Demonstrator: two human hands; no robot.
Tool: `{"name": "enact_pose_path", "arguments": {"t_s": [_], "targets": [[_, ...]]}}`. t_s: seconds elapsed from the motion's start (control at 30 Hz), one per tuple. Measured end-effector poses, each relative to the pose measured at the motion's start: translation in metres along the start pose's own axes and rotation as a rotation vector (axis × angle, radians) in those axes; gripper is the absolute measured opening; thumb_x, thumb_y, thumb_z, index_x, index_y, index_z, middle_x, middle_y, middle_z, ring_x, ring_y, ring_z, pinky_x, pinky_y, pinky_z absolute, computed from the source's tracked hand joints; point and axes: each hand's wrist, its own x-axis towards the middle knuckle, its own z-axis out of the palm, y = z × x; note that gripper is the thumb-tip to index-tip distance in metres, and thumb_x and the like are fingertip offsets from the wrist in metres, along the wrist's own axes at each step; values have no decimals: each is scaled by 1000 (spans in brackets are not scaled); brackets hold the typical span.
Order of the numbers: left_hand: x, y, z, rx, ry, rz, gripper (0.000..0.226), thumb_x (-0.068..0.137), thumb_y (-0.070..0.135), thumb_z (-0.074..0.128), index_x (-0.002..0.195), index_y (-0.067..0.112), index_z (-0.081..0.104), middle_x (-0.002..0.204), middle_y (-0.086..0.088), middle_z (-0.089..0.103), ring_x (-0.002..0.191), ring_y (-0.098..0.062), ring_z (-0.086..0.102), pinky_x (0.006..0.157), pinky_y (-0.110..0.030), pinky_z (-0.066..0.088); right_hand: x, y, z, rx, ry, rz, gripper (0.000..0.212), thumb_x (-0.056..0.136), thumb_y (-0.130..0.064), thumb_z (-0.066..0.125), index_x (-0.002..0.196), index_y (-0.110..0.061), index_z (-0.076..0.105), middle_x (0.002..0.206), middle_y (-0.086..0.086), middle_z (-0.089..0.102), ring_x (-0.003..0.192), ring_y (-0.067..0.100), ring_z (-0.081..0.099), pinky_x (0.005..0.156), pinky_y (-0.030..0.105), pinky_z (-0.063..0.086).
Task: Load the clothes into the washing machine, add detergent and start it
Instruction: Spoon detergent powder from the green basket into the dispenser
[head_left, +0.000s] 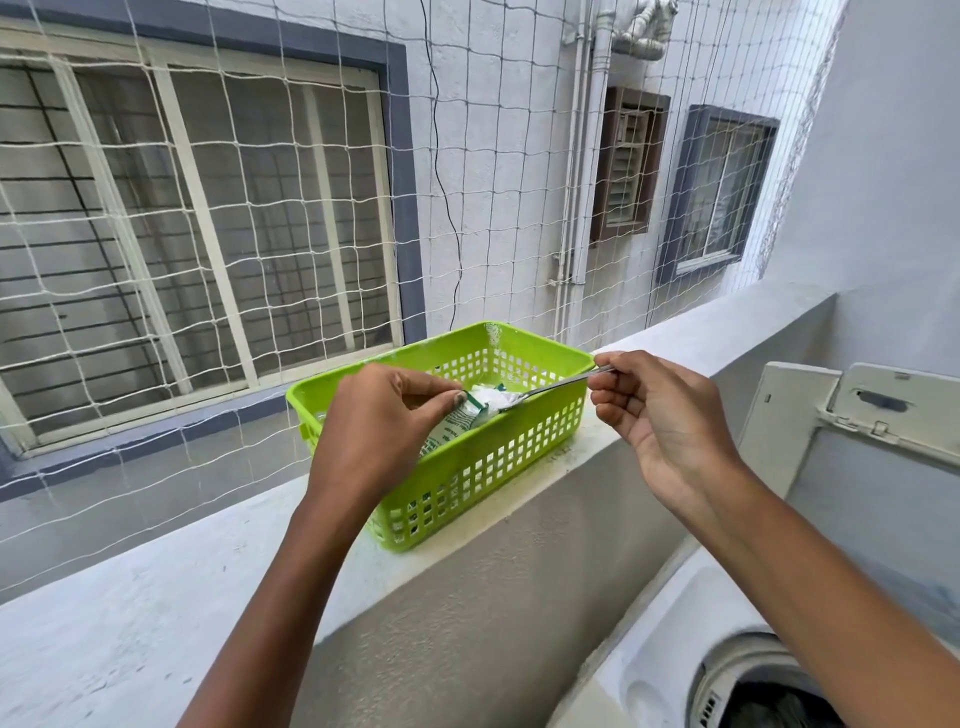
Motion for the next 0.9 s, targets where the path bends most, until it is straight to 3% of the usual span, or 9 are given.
{"name": "enact_pose_path", "arguments": {"t_s": [0.67, 0.9], "targets": [[0, -1, 0, 20, -15, 9, 12, 80, 31, 73, 90, 25, 78, 85, 5, 76, 74, 4, 66, 65, -22, 51, -5, 1, -19, 96, 43, -15, 14, 88, -3, 55, 78, -1, 64, 50, 3, 62, 45, 9, 57, 45, 15, 47], [0, -2, -1, 36, -41, 15, 8, 80, 32, 73, 87, 29, 77, 83, 5, 76, 75, 0, 67, 71, -31, 57, -10, -7, -46, 147, 90, -39, 11, 88, -3, 55, 81, -1, 64, 51, 3, 63, 48, 8, 59, 46, 15, 48]]}}
